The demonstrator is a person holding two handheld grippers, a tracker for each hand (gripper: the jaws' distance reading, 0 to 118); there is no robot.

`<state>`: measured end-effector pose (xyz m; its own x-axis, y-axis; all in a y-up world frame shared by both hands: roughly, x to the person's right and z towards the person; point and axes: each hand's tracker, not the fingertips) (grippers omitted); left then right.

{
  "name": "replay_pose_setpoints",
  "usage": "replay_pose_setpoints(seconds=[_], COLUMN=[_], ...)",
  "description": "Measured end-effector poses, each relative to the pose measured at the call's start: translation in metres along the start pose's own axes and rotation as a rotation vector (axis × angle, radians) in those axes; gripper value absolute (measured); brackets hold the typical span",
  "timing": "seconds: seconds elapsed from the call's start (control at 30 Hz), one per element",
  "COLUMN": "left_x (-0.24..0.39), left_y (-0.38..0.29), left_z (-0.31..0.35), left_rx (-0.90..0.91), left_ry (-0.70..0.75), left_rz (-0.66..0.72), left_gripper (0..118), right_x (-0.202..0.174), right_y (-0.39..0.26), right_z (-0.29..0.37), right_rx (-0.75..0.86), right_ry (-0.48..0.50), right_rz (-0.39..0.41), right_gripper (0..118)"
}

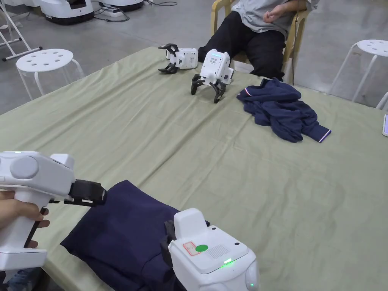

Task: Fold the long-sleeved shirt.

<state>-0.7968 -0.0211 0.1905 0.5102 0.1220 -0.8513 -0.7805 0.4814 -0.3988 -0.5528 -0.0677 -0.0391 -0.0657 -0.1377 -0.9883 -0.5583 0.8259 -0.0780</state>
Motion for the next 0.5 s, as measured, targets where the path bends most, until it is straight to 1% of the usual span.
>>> replay_pose_setpoints(seconds=[0.03, 0.1, 0.13, 0.2, 0.23, 0.27, 0.3, 0.33, 0.37, 0.4, 0.43, 0.5], left_x=[0.007, 0.027, 0.039, 0.063, 0.076, 0.091, 0.108, 0.12, 0.136, 0.154, 0.169, 0.205], left_y=[-0.001, -0.009, -0.016, -0.033, -0.038, -0.045, -0.052, -0.057, -0.062, -0.07, -0.076, -0.078], left_z=[0.014, 0.043, 0.056, 0.08, 0.086, 0.092, 0.095, 0.096, 0.097, 0.099, 0.103, 0.103], left_rx=[0.065, 0.184, 0.236, 0.388, 0.411, 0.434, 0.48, 0.521, 0.549, 0.597, 0.678, 0.708], left_ry=[0.02, 0.083, 0.091, 0.078, 0.077, 0.089, 0.104, 0.091, 0.098, 0.12, 0.097, 0.156], left_rz=[-0.028, -0.061, -0.085, -0.105, -0.113, -0.117, -0.112, -0.099, -0.123, -0.141, -0.171, -0.22], left_gripper=[106, 106, 106, 96, 85, 67, 43, 14, 6, 4, 4, 4], right_x=[0.001, 0.004, 0.004, 0.006, 0.006, 0.007, 0.009, 0.011, 0.013, 0.016, 0.018, 0.027], right_y=[0.003, 0.011, 0.015, 0.024, 0.027, 0.03, 0.033, 0.035, 0.038, 0.04, 0.042, 0.044], right_z=[0.006, 0.024, 0.032, 0.052, 0.062, 0.073, 0.084, 0.094, 0.105, 0.116, 0.126, 0.149], right_rx=[0.023, 0.067, 0.087, 0.14, 0.166, 0.198, 0.213, 0.236, 0.234, 0.263, 0.279, 0.3], right_ry=[-0.006, -0.016, -0.025, -0.044, -0.06, -0.083, -0.097, -0.12, -0.116, -0.142, -0.173, -0.214], right_rz=[-0.011, -0.012, -0.011, 0.0, -0.001, 0.001, 0.003, -0.004, 0.008, 0.023, 0.029, 0.053], right_gripper=[0, 0, 0, 0, 0, 0, 0, 0, 0, 0, 0, 0])
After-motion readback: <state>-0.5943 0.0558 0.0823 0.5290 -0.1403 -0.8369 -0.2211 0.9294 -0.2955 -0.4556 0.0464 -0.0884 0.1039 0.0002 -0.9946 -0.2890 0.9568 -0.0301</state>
